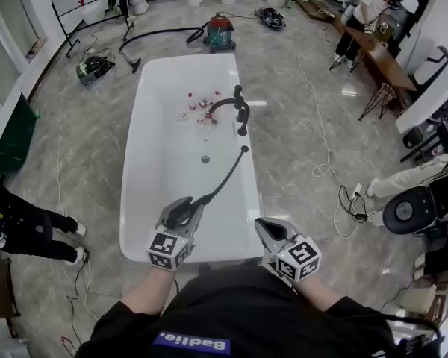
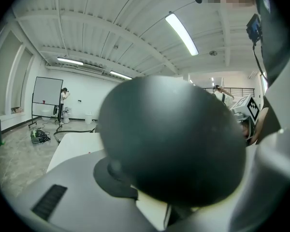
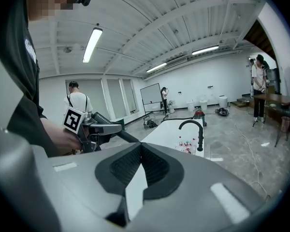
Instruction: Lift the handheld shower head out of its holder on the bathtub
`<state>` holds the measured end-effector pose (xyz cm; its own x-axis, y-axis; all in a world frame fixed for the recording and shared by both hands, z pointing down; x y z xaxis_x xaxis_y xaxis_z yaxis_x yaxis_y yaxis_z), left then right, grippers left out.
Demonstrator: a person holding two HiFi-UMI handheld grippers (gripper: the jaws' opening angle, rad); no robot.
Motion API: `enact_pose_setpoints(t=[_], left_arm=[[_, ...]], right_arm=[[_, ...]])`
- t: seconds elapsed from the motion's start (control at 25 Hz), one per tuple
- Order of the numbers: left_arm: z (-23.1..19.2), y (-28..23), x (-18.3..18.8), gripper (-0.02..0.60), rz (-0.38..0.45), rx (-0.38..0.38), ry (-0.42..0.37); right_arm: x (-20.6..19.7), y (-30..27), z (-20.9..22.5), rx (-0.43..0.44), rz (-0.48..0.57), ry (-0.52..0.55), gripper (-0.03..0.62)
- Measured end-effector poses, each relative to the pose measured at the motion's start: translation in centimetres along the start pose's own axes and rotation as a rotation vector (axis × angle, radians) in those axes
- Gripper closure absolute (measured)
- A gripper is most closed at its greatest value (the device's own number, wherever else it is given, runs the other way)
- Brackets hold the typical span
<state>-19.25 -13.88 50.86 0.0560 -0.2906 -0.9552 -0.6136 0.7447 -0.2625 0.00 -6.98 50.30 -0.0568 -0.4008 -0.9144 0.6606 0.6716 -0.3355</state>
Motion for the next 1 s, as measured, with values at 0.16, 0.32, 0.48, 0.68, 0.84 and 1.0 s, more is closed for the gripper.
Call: enact_pose_setpoints(t=[0.16,0.32,0.48,0.68,0.84,1.0], left_arm=[[1.8,2.4,2.5,0.453,0.033,-0.040,-0.014],[3.3,4.6,4.0,0.453,0.073,-0.073,-0.006],[5.3,5.2,5.3,0.453,0.102,-0.118,0.019],[6.9,6.1,6.7,0.453,0.128,-0.184,-0.010],[7.5,6.8,7.8,0.453,0.151,-0.208,-0.032],[8.4,7.1,8.8,0.453,0.160,-0.236,-0.015]], right_arm=[[0.3,-0.6,-1.3,0.024,0.001,0.011,0.592],[0.4,-1.3,-2.7,0.050,-0.009,0.037,0.592],[0.8,-0.8,-3.1,0.066,-0.022,0.057,0.592],[1.0,-0.7,-3.7,0.060,-0.027,0.061,0.592],[1.2,-1.0,-4.5,0.081,-0.029,0.078,0.592],[2.0,-1.2,-4.5,0.081,-0.015,0.083,0.592]])
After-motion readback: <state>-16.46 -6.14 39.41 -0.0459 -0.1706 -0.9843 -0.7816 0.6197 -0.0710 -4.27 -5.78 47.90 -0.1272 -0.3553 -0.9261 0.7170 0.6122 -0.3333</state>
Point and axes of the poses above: the fingertips, and each gripper's own axes: y backward along the fingers, z to its right, x out of its top, the point moved 3 cm from there along y, backward along the fingers, and after that the axes turned 1 degree about x, right-handed, at the moved point
